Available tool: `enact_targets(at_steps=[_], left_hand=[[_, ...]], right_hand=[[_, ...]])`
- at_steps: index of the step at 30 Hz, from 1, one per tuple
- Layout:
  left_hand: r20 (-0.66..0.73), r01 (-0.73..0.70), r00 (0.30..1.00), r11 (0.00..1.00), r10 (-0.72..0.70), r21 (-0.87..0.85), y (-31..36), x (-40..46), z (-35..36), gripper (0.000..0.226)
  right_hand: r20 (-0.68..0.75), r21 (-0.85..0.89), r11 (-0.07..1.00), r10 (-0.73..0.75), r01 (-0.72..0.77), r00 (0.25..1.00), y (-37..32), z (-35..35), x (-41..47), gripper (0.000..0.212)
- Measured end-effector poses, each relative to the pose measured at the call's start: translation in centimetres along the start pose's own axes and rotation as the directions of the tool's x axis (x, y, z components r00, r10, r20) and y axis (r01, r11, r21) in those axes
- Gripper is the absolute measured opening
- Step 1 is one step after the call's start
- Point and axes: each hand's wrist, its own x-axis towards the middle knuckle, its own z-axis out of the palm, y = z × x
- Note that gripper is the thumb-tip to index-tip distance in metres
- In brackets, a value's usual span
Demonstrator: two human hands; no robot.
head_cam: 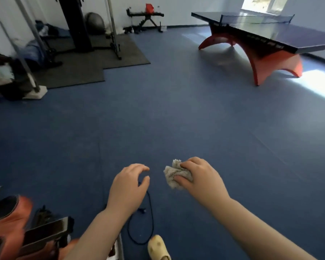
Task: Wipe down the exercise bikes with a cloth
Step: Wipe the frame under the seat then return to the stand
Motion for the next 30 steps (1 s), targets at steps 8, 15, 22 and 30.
enact_targets(at_steps=[8,15,22,30], left_hand=[[-0.131,0.118,0.984,0.993,-0.117,0.005,-3.3,11.4,-2.2,0.024],[-0.190,0.218,0.959,0.976,-0.212,0.013,-5.5,19.3,-3.2,0.025],[-0.360,0.413,0.844,0.910,-0.398,-0.037,-8.8,28.2,-3.4,0.026],[-0.509,0.561,0.666,0.816,-0.545,-0.139,-10.1,36.0,-4.4,0.025]], right_hand=[[0.057,0.038,0.993,-0.110,0.108,0.992,0.9,2.0,14.9,0.032],[0.129,0.082,0.980,-0.190,0.181,0.973,1.6,4.0,25.8,0.031],[0.229,0.132,0.916,-0.400,0.379,0.887,1.2,7.2,41.2,0.030],[0.322,0.215,0.789,-0.614,0.576,0.720,-2.4,9.6,55.2,0.025]])
